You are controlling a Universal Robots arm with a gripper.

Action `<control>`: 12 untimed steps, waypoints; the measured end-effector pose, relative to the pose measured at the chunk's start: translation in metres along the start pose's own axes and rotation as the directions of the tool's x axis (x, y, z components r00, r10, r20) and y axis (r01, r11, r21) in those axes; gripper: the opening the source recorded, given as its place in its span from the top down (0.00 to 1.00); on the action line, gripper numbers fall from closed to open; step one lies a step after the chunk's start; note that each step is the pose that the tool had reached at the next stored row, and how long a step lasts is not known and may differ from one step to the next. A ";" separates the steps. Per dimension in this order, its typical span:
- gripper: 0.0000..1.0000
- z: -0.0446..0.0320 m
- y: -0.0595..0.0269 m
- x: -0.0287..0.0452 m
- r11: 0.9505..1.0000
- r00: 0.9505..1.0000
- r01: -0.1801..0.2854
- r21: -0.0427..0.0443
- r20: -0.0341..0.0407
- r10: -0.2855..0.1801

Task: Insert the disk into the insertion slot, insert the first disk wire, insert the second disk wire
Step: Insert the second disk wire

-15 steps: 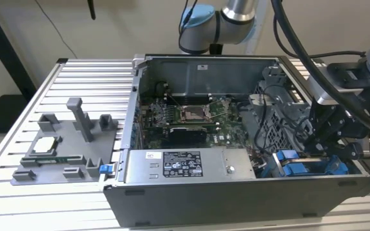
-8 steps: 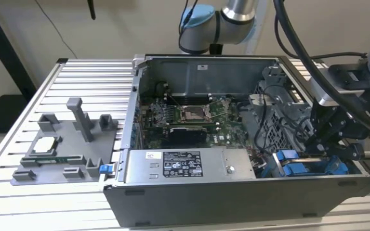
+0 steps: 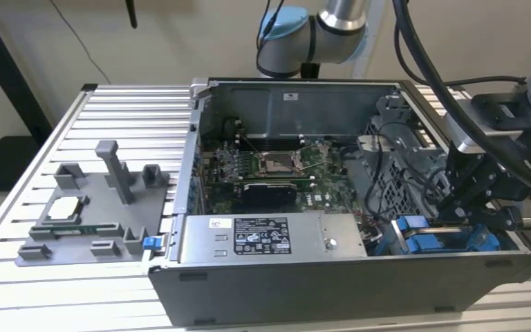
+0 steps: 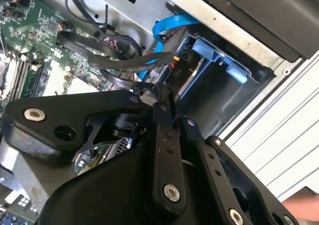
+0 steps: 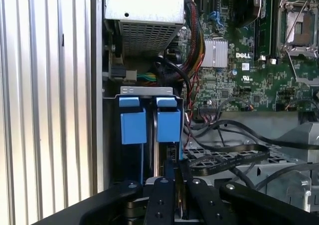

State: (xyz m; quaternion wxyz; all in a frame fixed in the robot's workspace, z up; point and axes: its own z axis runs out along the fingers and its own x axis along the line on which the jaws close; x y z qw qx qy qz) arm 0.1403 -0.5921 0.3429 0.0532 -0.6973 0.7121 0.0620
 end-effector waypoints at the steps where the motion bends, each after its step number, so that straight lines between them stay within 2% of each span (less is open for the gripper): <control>1: 1.00 0.0001 -0.0002 -0.0001 1.000 1.000 0.000 0.000 0.000 0.000; 12: 1.00 0.0031 -0.0014 -0.0008 1.000 1.000 0.003 0.000 0.001 -0.003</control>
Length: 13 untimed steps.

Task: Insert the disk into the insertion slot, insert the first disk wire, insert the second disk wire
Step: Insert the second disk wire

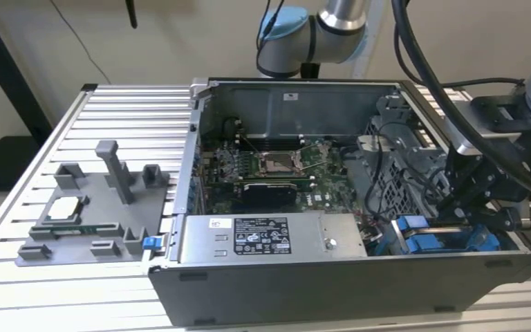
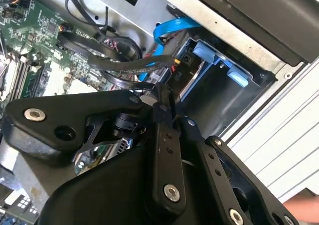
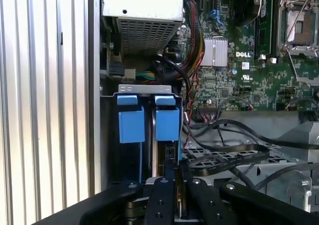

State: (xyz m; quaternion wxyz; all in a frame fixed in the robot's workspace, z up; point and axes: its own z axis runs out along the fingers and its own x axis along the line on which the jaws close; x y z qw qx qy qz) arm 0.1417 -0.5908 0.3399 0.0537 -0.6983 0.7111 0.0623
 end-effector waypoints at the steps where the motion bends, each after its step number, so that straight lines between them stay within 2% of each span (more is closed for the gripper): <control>1: 1.00 -0.0001 -0.0003 0.0000 1.000 1.000 0.001 0.000 0.000 -0.001; 7: 1.00 0.0026 -0.0009 0.0005 1.000 1.000 0.004 0.000 0.000 -0.004; 13: 1.00 0.0074 -0.0010 0.0012 1.000 1.000 0.004 0.003 0.007 -0.004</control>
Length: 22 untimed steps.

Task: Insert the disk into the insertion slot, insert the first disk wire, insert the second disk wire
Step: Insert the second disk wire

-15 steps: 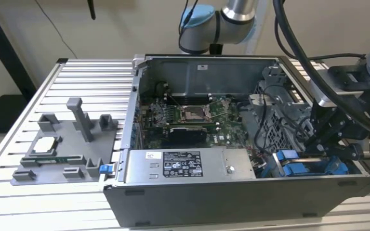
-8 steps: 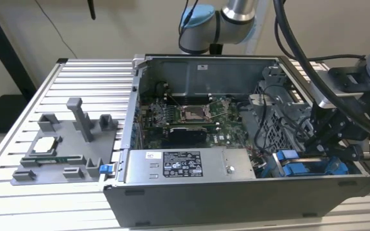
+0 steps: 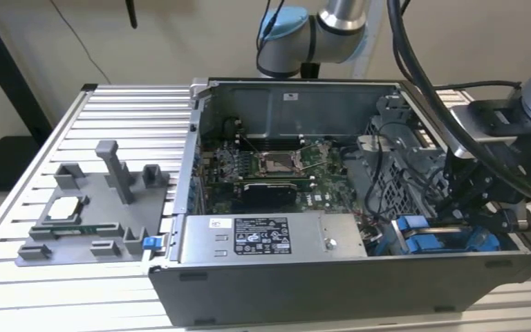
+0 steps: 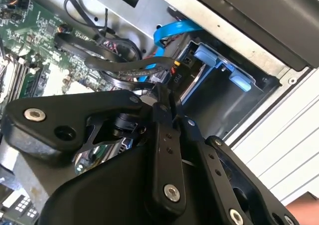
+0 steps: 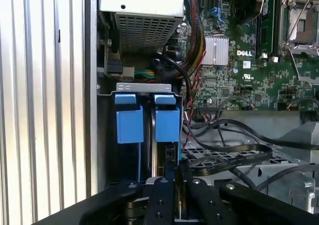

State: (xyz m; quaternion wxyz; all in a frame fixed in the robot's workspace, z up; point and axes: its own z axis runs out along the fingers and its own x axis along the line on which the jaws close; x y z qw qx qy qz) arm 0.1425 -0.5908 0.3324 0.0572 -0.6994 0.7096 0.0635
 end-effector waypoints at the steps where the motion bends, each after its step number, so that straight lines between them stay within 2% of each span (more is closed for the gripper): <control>1: 0.00 0.0003 -0.0001 0.0000 1.000 1.000 0.000 0.000 0.002 0.000; 7: 0.00 -0.0139 0.0002 -0.0024 1.000 1.000 -0.001 -0.005 -0.001 0.001; 11: 0.00 -0.0198 0.0002 -0.0034 1.000 1.000 -0.001 -0.005 -0.001 0.001; 22: 0.00 -0.0217 0.0002 -0.0038 1.000 1.000 -0.001 -0.008 -0.002 0.001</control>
